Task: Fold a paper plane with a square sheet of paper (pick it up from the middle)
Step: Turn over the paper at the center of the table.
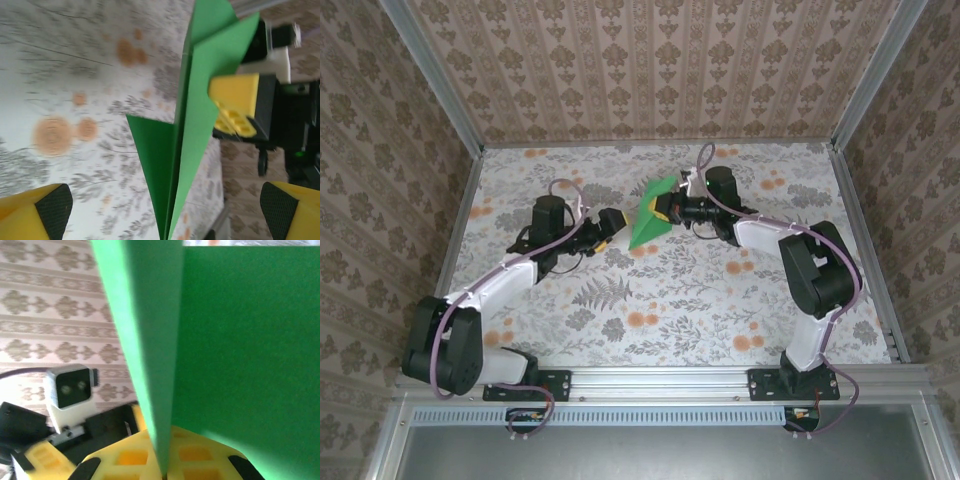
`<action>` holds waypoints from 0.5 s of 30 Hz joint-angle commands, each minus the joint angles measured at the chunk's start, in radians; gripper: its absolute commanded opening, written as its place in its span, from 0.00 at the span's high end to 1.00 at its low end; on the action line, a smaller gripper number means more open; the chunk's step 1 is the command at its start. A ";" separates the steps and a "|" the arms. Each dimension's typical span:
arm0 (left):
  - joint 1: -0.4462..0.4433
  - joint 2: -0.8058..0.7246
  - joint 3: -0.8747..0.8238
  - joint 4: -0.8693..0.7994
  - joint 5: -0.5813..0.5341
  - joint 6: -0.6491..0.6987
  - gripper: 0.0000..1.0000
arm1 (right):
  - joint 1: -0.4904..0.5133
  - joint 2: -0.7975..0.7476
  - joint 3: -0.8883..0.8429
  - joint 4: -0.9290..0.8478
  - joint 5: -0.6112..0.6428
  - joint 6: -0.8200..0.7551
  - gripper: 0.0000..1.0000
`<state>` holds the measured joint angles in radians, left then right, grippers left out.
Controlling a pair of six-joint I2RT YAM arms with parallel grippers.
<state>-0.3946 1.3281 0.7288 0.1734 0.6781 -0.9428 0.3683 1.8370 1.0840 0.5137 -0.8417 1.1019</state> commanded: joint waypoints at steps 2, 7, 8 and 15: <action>-0.030 0.004 0.012 0.158 0.119 -0.108 0.00 | 0.001 0.000 0.052 0.211 -0.104 0.170 0.90; -0.035 0.015 0.029 0.170 0.133 -0.129 0.00 | 0.006 0.026 0.074 0.314 -0.126 0.265 0.89; -0.035 0.020 0.029 0.191 0.133 -0.146 0.00 | 0.007 0.031 0.077 0.323 -0.129 0.273 0.89; -0.027 0.052 0.026 0.370 0.132 -0.235 0.11 | 0.020 0.042 0.076 0.325 -0.153 0.283 0.89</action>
<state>-0.4248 1.3655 0.7292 0.4206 0.7872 -1.1225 0.3794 1.8656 1.1419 0.7895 -0.9524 1.3590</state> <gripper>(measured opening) 0.904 0.107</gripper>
